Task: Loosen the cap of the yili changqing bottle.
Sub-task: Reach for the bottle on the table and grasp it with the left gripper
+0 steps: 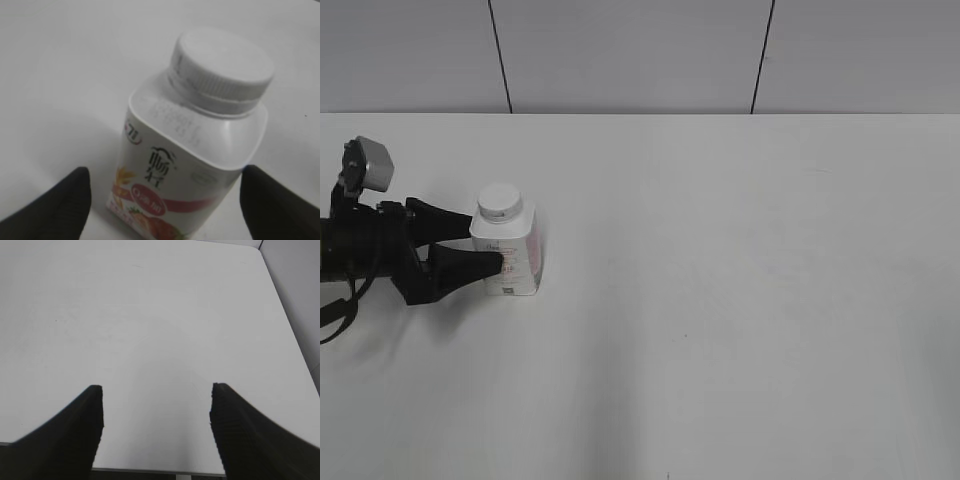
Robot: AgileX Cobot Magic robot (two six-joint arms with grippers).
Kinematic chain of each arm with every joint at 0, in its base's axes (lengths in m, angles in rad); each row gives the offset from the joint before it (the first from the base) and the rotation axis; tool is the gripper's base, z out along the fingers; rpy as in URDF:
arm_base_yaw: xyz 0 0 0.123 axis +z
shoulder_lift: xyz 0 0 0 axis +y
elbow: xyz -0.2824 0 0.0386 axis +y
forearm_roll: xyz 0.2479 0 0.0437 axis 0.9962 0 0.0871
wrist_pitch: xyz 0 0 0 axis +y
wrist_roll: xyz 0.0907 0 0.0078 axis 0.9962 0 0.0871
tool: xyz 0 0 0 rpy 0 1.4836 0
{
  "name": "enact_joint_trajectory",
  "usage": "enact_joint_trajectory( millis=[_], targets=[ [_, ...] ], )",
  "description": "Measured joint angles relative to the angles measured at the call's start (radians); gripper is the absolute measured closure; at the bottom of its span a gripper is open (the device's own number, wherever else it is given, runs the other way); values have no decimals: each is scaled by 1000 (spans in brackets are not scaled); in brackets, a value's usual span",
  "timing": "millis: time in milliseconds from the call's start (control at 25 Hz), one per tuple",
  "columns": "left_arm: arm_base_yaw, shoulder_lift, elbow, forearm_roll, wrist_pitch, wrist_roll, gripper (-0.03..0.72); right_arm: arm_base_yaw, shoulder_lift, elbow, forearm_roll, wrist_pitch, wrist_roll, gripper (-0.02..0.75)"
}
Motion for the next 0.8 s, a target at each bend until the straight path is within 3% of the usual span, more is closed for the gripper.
enact_joint_trajectory(
  millis=[320, 800],
  targets=[
    [-18, 88, -96, 70, -54, -1, 132, 0, 0, 0, 0, 0, 0, 204],
    [-77, 180, -155, 63, -79, -1, 137, 0, 0, 0, 0, 0, 0, 204]
  ],
)
